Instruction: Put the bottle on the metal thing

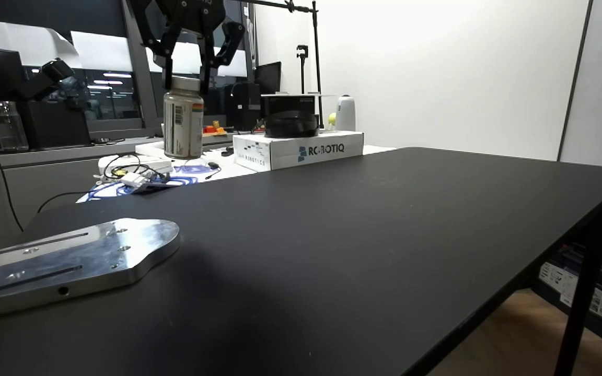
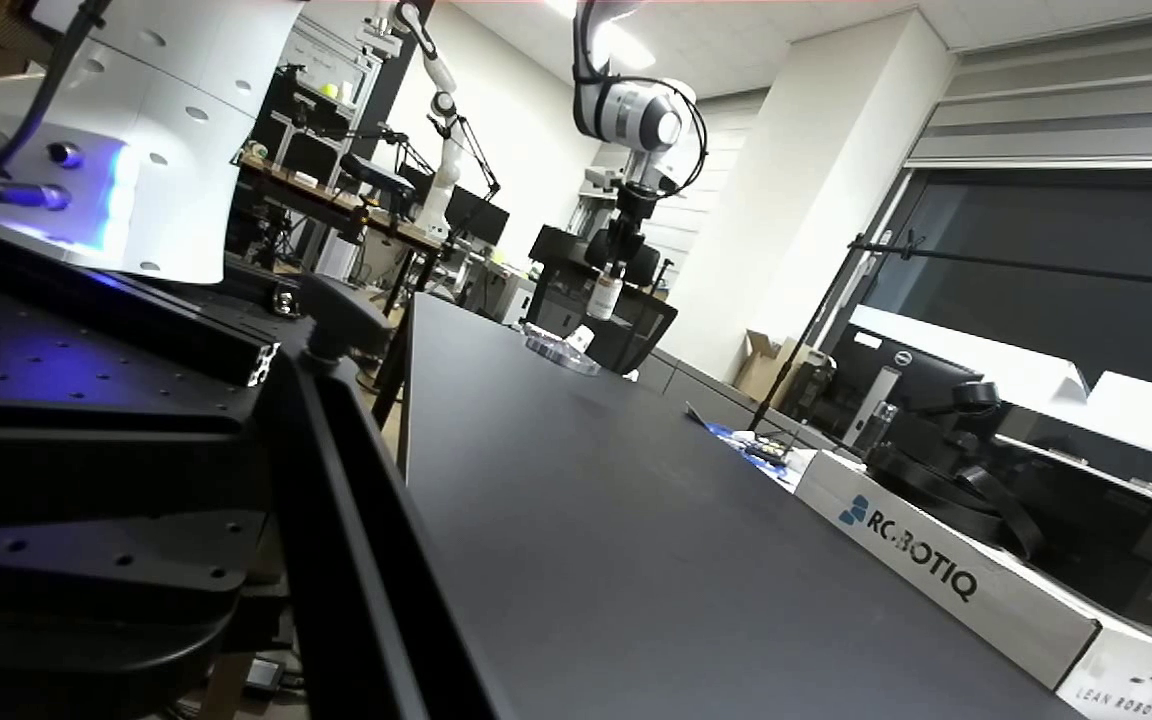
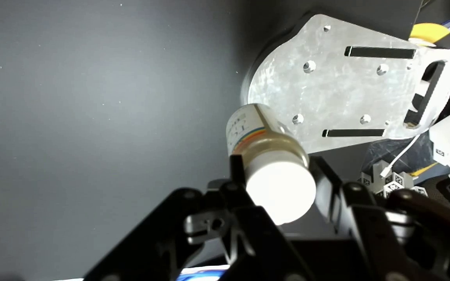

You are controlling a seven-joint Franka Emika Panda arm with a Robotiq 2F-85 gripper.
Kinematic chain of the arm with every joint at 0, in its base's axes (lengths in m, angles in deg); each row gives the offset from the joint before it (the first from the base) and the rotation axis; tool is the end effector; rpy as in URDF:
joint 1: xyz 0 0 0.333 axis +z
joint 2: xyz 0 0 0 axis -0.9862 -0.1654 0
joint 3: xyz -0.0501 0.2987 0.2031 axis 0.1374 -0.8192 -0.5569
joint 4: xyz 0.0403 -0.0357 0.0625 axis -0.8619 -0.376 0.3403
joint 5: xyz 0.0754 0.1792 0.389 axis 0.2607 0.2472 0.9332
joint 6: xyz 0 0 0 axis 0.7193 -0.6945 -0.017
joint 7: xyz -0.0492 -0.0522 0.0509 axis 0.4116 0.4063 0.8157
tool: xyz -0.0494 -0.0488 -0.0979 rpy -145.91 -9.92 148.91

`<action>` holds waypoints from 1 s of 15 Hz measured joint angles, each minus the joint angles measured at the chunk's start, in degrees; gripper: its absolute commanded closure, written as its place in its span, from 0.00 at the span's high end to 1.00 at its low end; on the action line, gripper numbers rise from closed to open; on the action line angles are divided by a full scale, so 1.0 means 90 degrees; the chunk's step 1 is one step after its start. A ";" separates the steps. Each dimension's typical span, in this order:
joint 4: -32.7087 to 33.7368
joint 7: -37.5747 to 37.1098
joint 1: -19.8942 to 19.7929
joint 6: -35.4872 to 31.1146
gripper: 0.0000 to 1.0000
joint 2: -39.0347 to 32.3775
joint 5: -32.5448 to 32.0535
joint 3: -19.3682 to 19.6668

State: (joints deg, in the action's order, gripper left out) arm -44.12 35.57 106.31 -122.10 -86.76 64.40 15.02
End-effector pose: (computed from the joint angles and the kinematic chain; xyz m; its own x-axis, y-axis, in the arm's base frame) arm 0.6508 0.4300 0.3641 0.9781 -0.0696 0.1961 -0.0336 -0.9829 -0.1810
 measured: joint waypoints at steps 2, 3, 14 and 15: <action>0.0098 0.0098 0.0072 -0.0014 0.19 -0.0118 -0.0008 0.0001; 0.0217 0.0161 0.0132 -0.0002 0.19 -0.0230 -0.0020 0.0000; 0.2264 0.0810 0.0956 0.0645 0.19 -0.1994 -0.0427 0.0425; 0.2459 0.0871 0.0960 0.0737 0.19 -0.2133 -0.0420 0.0432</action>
State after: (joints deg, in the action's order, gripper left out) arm -21.99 43.41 114.95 -115.47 -105.95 60.62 18.91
